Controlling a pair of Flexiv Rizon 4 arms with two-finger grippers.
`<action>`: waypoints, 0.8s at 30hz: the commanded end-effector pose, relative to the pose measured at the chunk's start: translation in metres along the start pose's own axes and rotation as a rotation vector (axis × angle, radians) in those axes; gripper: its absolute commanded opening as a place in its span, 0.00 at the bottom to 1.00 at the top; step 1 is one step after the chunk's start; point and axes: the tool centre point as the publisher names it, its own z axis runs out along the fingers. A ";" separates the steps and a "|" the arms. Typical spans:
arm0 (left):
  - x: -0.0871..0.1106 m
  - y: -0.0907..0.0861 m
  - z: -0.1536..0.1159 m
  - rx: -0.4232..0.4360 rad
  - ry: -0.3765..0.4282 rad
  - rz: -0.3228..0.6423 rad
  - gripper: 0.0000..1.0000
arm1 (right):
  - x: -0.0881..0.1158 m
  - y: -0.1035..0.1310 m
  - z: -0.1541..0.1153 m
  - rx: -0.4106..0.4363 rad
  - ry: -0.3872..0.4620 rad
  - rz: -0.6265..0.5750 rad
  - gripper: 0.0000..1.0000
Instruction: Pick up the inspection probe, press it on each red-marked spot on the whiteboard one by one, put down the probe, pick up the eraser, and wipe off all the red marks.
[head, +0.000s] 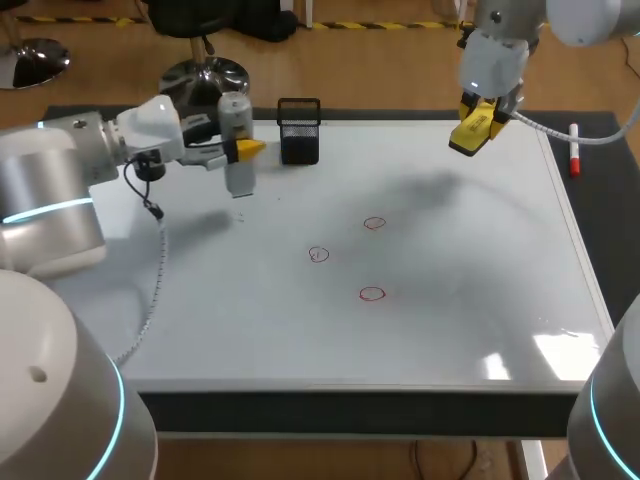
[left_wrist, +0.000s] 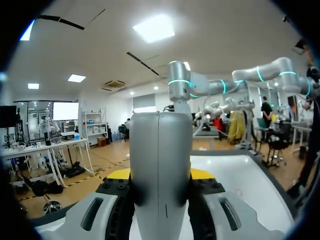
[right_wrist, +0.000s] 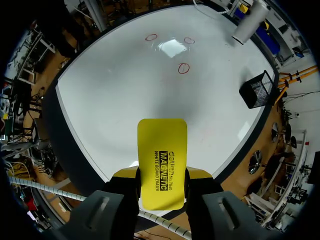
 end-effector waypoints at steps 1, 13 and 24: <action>-0.010 0.002 -0.006 0.006 -0.015 0.003 0.00 | 0.001 0.000 -0.001 0.003 0.002 -0.002 0.00; -0.040 0.018 -0.016 0.015 -0.055 -0.015 0.00 | 0.001 0.000 -0.001 0.003 0.002 -0.002 0.00; -0.055 0.027 -0.016 0.006 -0.057 -0.028 0.00 | 0.001 0.000 -0.001 0.003 0.002 -0.002 0.00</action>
